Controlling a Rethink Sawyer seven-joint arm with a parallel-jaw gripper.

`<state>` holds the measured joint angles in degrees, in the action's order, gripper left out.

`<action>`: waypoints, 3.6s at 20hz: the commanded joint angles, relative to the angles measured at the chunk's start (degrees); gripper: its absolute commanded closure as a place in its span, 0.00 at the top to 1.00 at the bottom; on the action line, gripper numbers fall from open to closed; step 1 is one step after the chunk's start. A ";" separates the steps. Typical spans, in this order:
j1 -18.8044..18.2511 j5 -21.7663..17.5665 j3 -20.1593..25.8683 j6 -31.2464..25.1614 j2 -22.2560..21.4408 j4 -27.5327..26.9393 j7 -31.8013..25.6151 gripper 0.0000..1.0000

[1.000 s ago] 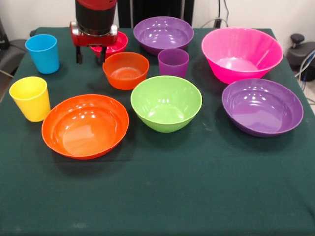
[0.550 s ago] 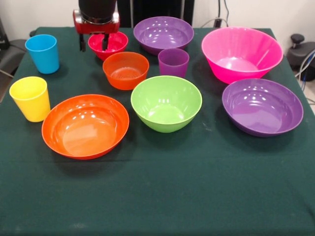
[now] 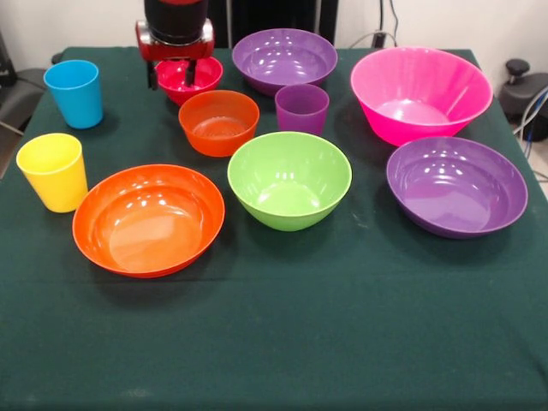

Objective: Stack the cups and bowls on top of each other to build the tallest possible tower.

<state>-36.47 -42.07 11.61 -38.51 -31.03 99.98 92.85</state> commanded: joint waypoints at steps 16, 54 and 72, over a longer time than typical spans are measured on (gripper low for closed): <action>1.37 0.03 4.87 -5.20 4.74 -4.20 -8.22 1.00; -2.25 1.63 13.88 -8.68 -3.75 2.76 -9.42 1.00; -3.44 0.27 17.21 -8.61 0.97 -4.06 -8.13 1.00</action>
<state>-40.39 -40.77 23.95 -51.10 -34.38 100.50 92.85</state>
